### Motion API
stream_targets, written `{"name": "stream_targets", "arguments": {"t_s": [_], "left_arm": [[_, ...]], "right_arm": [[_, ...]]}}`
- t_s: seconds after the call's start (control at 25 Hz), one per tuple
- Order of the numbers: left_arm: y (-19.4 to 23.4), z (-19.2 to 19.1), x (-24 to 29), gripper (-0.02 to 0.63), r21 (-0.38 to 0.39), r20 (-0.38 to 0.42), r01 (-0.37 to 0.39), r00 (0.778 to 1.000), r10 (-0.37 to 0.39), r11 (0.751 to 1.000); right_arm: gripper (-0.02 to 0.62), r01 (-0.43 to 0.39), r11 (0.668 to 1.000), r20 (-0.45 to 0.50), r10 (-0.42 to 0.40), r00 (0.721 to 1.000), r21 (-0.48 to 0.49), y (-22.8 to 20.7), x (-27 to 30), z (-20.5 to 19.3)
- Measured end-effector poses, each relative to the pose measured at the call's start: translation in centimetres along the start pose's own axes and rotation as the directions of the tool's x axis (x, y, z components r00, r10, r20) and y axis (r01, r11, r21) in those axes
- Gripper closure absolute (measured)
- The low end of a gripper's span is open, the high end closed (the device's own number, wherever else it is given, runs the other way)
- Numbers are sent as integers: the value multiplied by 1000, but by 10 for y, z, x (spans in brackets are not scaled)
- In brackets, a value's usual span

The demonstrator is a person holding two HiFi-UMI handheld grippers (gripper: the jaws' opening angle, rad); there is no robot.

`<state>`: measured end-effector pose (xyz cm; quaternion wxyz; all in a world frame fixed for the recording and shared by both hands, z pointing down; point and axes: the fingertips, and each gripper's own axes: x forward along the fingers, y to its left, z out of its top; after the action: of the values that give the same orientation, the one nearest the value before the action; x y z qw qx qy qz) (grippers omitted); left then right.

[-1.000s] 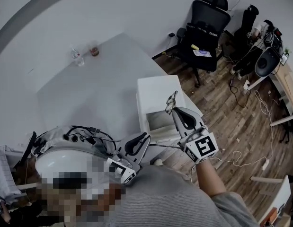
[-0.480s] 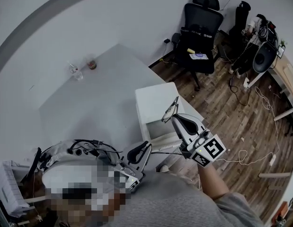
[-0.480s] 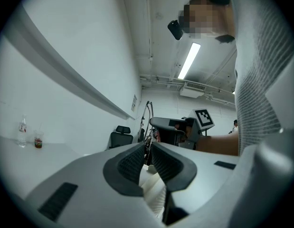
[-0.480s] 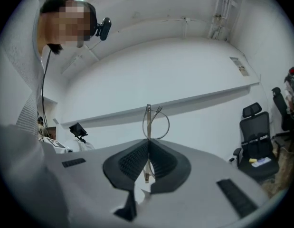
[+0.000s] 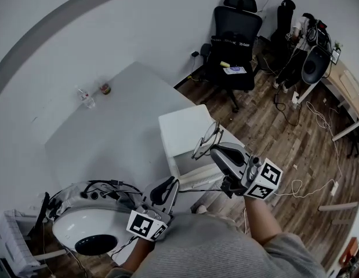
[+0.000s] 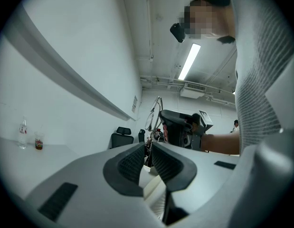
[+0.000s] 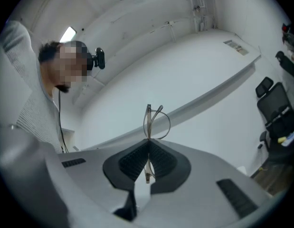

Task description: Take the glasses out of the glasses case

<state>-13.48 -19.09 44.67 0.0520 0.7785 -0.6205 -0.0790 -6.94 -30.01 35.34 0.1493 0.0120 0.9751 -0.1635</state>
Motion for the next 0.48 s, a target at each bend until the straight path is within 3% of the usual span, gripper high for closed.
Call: {"name": "stream_targets", "arguments": {"t_s": [0.2,0.4,0.48], "left_arm": [[1,3,0,552,7,-6,1,1000,-1,1000],[-7,1,3,552,2,-7,21,1000,-21,1000],[-19,-2,7,552,5,-14,83,996,-83,997]], "right_arm": [[578,-164,979,98,153,983,117,16,-12,18],[578,-182,974,102,169,980,137,16,-18,18],[578,-175,975,92,163,982,140,15,-18,15]]}}
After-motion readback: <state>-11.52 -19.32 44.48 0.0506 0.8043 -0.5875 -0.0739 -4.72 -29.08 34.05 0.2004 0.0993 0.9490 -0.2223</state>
